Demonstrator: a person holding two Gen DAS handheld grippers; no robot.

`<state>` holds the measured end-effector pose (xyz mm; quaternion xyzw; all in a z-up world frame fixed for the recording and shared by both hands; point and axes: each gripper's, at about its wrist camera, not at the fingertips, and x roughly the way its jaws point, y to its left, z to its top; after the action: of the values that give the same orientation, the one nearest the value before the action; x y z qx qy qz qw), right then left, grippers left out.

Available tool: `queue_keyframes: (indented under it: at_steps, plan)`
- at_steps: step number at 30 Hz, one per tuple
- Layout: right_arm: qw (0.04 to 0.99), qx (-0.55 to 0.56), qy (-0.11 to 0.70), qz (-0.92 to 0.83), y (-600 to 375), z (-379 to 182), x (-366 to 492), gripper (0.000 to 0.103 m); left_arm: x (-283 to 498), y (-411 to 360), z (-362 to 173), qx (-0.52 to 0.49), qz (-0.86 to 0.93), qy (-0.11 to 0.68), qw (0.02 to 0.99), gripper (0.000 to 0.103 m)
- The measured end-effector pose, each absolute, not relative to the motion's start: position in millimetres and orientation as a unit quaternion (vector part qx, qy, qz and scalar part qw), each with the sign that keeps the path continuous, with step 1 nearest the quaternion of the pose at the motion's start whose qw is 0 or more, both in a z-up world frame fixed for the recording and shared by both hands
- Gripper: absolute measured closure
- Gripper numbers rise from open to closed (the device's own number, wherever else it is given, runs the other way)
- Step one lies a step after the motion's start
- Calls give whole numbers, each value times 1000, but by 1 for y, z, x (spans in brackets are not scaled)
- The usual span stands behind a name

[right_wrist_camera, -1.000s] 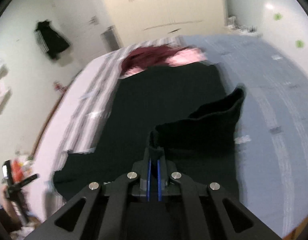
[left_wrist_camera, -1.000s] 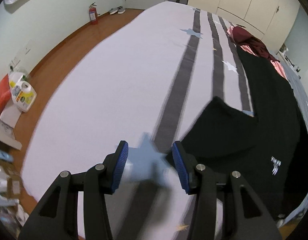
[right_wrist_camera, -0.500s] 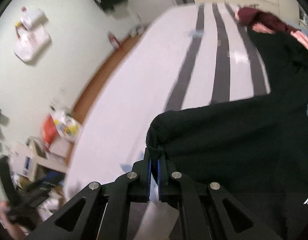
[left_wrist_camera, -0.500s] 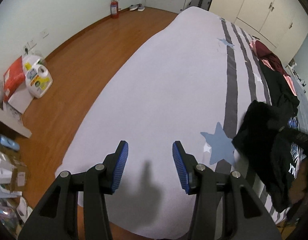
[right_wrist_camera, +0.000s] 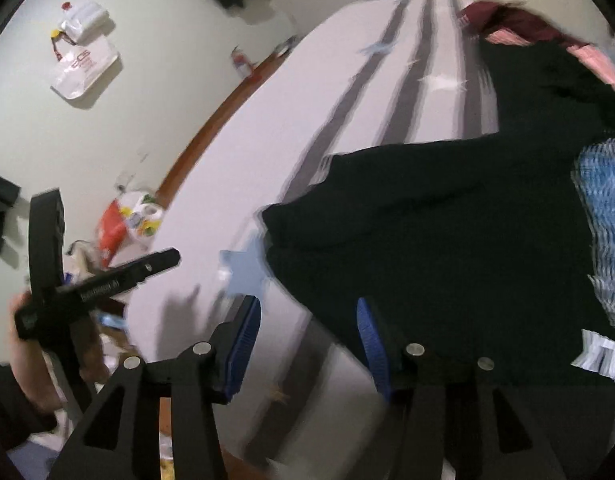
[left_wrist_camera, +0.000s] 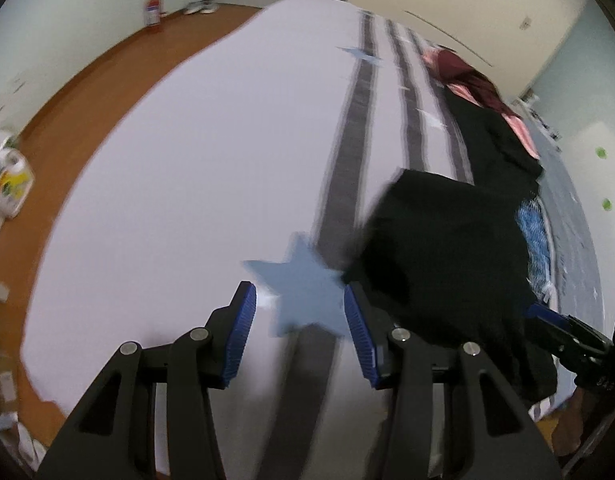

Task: Fold clothes
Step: 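Grasp the sweatshirt hem with the left gripper while the right gripper grasps it too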

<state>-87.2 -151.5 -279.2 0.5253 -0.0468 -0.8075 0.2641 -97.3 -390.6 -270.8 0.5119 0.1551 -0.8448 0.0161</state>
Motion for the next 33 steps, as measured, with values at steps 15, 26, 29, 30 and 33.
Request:
queue_keyframes:
  at_steps: [15,26,29,30,33]
  plan:
    - [15,585,-76,-807,68,-333,-25,56,-152,-321,-315,531,-837,128,-1,60]
    - [6,599,-115,-793,78,-353,-21,71,-149,-333,-298,527,-840,132,-4,100]
    - [13,603,-126,-788,80,-357,-18,77,-145,-346,-302,532,-835,139,17,100]
    - [15,602,-131,-787,81,-357,-17,77,-145,-349,-304,534,-833,141,30,100]
    - [23,601,-136,-787,82,-356,-13,77,-138,-357,-304,537,-827,165,35,100]
